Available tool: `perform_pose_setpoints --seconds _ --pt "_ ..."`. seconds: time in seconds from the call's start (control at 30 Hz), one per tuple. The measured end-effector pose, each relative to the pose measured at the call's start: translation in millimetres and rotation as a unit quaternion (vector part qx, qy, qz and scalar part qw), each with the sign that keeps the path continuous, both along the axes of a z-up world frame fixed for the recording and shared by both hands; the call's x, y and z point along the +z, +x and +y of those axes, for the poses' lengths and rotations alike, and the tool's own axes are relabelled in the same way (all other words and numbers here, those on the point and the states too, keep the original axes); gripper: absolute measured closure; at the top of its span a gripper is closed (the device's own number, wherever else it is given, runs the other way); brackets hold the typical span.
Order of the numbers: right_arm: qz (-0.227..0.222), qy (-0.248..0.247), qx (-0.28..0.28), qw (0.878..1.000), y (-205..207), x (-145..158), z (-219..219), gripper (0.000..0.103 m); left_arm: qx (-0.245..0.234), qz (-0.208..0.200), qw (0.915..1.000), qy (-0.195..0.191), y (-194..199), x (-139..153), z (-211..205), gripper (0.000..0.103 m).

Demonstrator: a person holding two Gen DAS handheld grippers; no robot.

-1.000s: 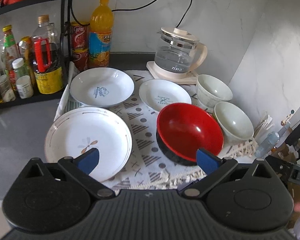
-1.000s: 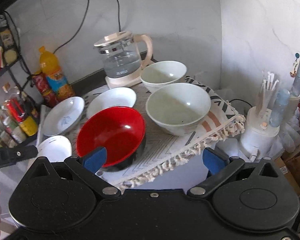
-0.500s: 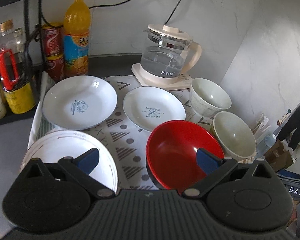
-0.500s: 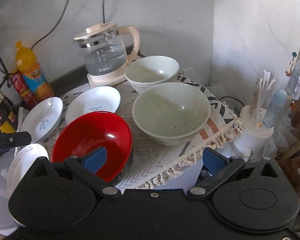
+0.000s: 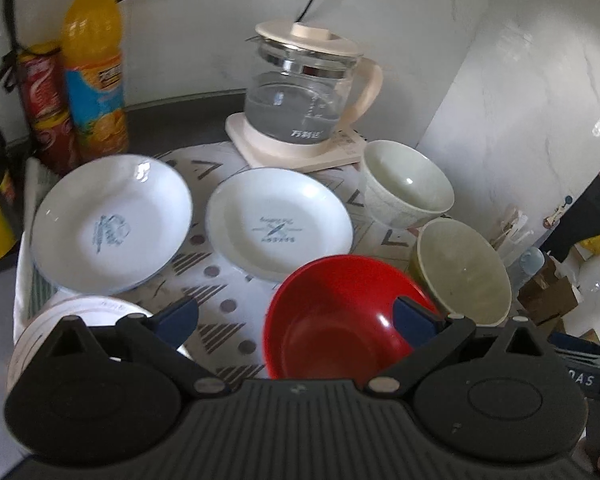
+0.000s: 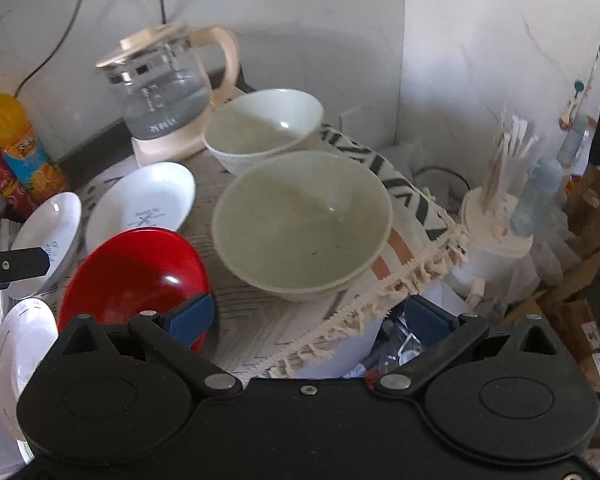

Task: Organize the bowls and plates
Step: 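Move both grippers toward the large white bowl beside the red bowl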

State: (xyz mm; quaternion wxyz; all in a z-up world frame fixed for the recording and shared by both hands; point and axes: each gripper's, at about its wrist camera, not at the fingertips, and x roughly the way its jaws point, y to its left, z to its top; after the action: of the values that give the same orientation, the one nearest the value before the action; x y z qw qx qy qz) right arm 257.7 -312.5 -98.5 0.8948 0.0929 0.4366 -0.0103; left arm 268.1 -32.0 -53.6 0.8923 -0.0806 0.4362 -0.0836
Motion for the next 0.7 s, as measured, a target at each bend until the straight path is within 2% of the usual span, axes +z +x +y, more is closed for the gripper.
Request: perform_pose_setpoints --seconds 0.23,0.4,0.6,0.7 --pt "0.021 0.012 0.000 1.000 26 -10 -30 0.000 -0.018 0.010 0.9998 -0.001 22 -3 -27 0.001" --pt "0.017 0.028 0.013 0.999 41 -14 -51 0.000 -0.017 0.012 0.9996 -0.018 40 -2 -46 0.002" --pt "0.006 0.042 0.033 0.999 60 -20 -70 0.000 -0.018 0.017 0.9996 -0.017 60 -11 -75 0.003" --pt "0.001 0.045 0.049 0.998 68 -25 -78 0.007 -0.020 0.016 0.9995 -0.018 69 -15 -88 0.005"
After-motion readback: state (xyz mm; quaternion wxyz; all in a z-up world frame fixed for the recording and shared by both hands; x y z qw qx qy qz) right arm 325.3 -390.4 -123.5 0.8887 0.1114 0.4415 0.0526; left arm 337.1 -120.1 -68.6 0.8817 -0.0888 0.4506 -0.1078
